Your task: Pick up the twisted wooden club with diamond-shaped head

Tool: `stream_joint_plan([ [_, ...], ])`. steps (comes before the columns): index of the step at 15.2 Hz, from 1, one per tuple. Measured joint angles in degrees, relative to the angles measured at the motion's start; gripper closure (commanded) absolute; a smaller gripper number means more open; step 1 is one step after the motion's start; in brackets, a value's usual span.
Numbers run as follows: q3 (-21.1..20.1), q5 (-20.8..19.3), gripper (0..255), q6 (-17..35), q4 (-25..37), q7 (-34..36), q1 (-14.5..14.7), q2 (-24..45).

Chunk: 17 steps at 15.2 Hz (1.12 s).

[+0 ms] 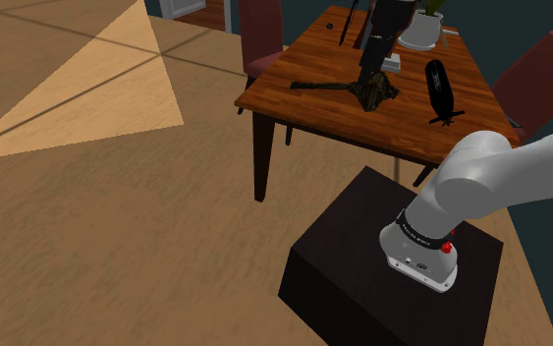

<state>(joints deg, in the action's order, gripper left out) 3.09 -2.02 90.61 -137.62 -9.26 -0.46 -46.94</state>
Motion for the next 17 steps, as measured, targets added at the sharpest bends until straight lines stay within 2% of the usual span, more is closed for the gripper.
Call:
stream_joint_plan([
  [3, 1.7, -0.8, 0, 1.3, 0.1, -2.1, -0.2, 1.5],
  [8, 8.7, -3.7, 0, 5.1, 1.3, -11.1, -0.7, 7.1],
  [12, 14.3, -4.9, 0, 8.8, 3.8, -18.6, -0.6, 13.8],
  [17, 20.8, -3.9, 0, 12.6, 9.0, -28.1, 0.4, 23.9],
])
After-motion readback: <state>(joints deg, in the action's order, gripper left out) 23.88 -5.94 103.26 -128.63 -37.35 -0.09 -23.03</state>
